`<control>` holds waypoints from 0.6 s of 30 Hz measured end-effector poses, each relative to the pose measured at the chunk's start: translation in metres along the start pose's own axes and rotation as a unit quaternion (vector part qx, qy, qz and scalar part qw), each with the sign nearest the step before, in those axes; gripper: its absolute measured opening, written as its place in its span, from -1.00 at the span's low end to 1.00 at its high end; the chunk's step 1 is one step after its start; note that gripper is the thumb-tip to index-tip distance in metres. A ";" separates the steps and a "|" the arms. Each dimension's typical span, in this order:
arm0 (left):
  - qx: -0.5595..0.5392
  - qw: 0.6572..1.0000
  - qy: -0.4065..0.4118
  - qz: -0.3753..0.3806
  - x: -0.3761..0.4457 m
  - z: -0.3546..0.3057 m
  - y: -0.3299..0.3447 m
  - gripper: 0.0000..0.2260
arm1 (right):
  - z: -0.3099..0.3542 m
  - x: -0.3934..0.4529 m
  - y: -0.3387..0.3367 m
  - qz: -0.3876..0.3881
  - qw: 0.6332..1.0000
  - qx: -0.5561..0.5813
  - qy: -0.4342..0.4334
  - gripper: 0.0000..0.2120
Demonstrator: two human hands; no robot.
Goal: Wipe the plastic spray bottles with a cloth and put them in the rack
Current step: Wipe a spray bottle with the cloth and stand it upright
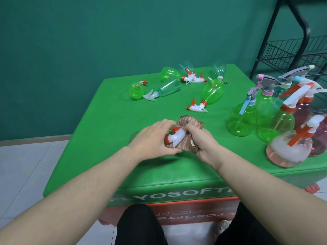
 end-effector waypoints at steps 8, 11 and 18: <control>0.025 0.995 -0.059 0.077 -0.017 0.042 0.002 -0.19 | 0.000 0.000 -0.012 -0.005 1.000 -0.001 0.014 -0.83; 0.014 0.996 -0.064 0.060 -0.019 0.046 0.008 -0.26 | -0.001 0.000 -0.013 -0.006 1.000 0.001 0.008 -0.82; -0.006 0.998 -0.067 -0.017 -0.033 0.053 0.009 -0.30 | -0.003 0.001 -0.006 0.050 0.998 0.040 -0.021 -0.65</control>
Point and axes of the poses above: each hand's wrist, its own x-axis towards the middle knuckle, its own y-axis out of the palm, z = x × y, the point moved 3 cm from there along x, towards the middle knuckle, and after that the axes turned 14 degrees about z, right-handed, at the moved point
